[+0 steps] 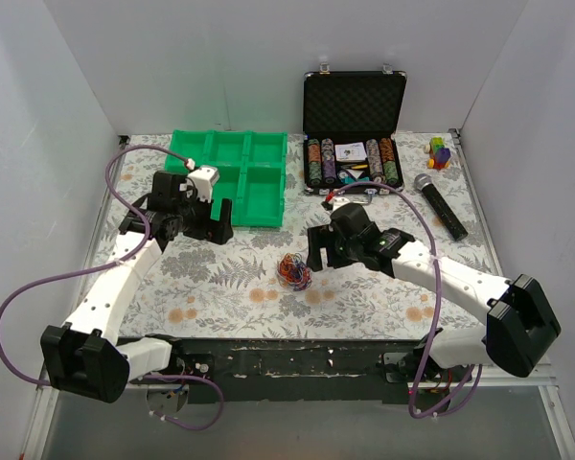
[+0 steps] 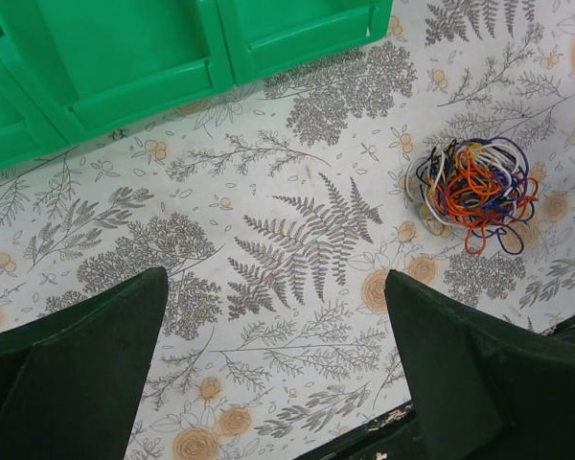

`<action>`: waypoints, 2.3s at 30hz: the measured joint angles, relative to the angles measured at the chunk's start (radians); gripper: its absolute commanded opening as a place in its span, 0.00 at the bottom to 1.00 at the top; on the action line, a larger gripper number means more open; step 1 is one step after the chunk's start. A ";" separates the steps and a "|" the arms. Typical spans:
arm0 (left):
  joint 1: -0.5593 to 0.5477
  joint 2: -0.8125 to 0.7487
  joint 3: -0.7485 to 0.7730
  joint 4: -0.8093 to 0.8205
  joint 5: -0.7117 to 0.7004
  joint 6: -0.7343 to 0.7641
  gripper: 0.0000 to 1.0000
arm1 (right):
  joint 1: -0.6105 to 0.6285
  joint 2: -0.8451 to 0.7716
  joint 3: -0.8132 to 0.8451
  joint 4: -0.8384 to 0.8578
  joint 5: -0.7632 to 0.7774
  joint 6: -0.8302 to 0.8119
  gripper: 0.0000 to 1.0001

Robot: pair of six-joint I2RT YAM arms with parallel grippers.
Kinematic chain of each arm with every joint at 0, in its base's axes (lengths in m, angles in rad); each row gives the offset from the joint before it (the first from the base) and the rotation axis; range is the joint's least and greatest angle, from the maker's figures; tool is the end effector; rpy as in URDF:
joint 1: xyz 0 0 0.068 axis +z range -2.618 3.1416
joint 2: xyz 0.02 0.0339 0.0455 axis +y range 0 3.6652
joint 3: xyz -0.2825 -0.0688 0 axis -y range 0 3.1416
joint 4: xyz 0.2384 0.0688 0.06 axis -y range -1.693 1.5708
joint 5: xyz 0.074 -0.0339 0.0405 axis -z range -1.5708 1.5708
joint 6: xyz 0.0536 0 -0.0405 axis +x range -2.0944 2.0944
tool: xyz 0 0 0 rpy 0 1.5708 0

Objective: Untangle the cables
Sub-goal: Untie the cable.

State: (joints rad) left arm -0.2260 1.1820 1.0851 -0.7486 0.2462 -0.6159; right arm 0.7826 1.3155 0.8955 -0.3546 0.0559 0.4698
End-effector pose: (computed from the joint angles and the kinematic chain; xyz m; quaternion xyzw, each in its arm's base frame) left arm 0.2306 -0.0664 0.3173 -0.1370 0.9187 -0.2486 0.2744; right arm 0.2020 0.1967 0.2552 -0.1328 0.9119 0.2062 0.3291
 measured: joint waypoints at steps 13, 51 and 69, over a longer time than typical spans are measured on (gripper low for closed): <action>-0.031 -0.043 -0.084 0.006 0.060 0.034 0.98 | 0.105 0.097 -0.017 0.109 0.071 -0.029 0.66; -0.511 0.132 -0.215 0.260 0.170 0.124 0.93 | 0.167 -0.161 -0.441 0.489 0.057 0.107 0.01; -0.539 0.245 -0.233 0.332 0.166 0.148 0.79 | 0.167 -0.190 -0.501 0.552 0.016 0.132 0.01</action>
State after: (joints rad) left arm -0.7647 1.4273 0.8516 -0.4164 0.4118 -0.4679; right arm 0.9493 1.1252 0.3943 0.1974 0.0715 0.6014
